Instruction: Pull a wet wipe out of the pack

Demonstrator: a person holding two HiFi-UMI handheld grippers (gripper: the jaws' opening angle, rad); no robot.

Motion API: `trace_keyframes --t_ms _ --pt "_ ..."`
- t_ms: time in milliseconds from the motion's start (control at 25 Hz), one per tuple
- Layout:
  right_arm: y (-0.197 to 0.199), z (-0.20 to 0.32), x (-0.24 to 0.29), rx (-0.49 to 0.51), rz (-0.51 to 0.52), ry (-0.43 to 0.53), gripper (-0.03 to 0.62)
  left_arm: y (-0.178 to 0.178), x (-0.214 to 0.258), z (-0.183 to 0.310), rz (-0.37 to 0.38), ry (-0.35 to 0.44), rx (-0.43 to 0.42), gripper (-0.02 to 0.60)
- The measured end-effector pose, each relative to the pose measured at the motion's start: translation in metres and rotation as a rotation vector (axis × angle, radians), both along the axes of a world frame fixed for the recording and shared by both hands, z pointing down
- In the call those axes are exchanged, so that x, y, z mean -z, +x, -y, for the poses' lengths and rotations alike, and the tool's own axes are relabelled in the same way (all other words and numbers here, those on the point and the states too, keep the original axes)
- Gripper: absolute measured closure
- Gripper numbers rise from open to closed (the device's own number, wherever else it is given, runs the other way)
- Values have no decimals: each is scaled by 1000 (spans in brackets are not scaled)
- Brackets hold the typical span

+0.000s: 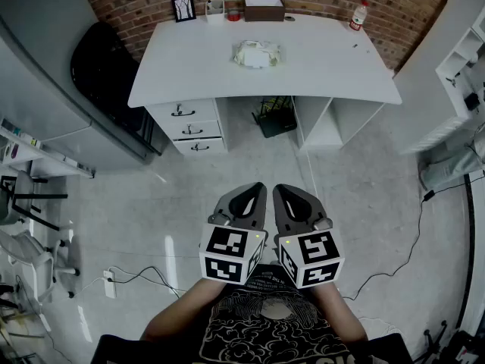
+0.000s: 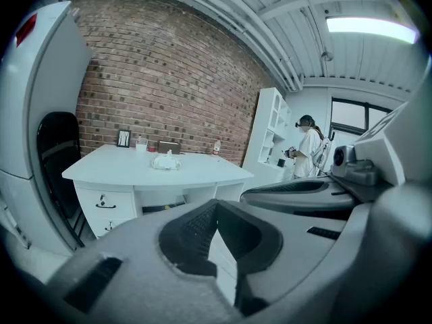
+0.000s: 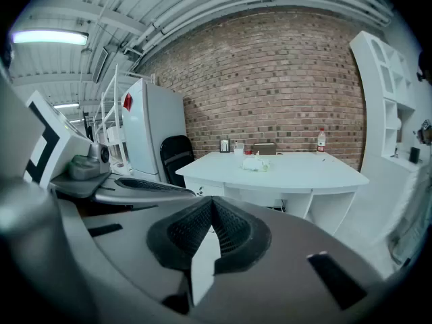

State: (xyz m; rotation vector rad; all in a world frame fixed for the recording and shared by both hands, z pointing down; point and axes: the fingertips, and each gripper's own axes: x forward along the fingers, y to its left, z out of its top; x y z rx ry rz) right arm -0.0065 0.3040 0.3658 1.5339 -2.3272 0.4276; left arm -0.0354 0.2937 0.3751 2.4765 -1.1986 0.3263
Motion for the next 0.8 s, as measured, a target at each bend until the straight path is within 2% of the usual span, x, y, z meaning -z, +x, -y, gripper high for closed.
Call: trace_keyframes --t_ms 360,800 --pt "-8 16 8 3 14 44 576 -6 -3 13 8 -2 -15 569" --pt "-21 26 5 6 21 34 576 -21 -5 23 2 -4 1 569"
